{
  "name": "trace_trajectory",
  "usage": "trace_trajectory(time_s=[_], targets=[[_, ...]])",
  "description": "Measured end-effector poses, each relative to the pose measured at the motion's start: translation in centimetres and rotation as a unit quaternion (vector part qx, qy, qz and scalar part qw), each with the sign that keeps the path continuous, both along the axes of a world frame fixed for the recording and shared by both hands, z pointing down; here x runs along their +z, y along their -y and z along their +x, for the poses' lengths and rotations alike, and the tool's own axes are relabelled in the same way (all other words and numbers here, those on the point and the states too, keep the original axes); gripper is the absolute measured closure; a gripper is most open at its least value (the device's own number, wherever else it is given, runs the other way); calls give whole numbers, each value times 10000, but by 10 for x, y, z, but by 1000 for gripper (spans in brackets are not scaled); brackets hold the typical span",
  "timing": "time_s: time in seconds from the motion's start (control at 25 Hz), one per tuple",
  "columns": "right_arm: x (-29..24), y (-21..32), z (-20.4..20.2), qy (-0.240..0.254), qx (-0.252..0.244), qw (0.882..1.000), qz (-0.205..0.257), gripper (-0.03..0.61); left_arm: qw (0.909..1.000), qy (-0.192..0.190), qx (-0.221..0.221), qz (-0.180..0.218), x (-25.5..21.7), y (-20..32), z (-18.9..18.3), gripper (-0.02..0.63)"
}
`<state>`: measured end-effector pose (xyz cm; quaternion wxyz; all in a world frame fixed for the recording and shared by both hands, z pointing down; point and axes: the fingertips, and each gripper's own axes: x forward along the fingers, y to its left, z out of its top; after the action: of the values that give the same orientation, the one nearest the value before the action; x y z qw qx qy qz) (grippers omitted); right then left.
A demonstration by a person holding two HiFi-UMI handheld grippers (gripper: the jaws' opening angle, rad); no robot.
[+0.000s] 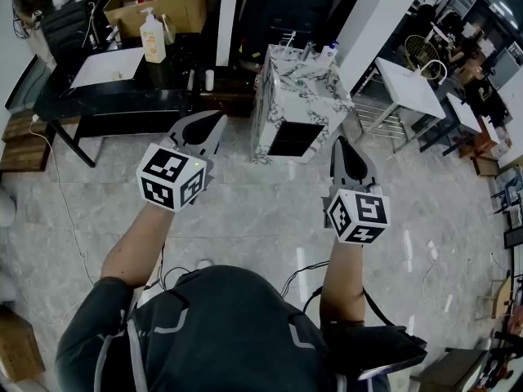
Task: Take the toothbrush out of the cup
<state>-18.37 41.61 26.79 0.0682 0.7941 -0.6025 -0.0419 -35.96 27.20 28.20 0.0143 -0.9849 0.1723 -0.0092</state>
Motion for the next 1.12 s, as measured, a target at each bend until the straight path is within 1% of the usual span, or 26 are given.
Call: trace_trajectory(time_s=[0.44,0.72,0.8,0.96,1.12], targets=[[-2,13,-17,-83,101,9999,-40,551,9999,-50,65,65,-3,14,-13,604],[-5,23,-36,-90,89,9999,117,549,9996,-210,151,107,-6,26,-27,604],[1,28,-40,-89,114,9999,76,549,9994,-291,138,129,-4,33,-32,604],[12,36,-38,41,203,9998,-48,549,9994,-210,256,7,8,45,-32,604],[12,58,-29,32,44,10000,-10,549,9993,-200,323,-50,17,58,-22,604]])
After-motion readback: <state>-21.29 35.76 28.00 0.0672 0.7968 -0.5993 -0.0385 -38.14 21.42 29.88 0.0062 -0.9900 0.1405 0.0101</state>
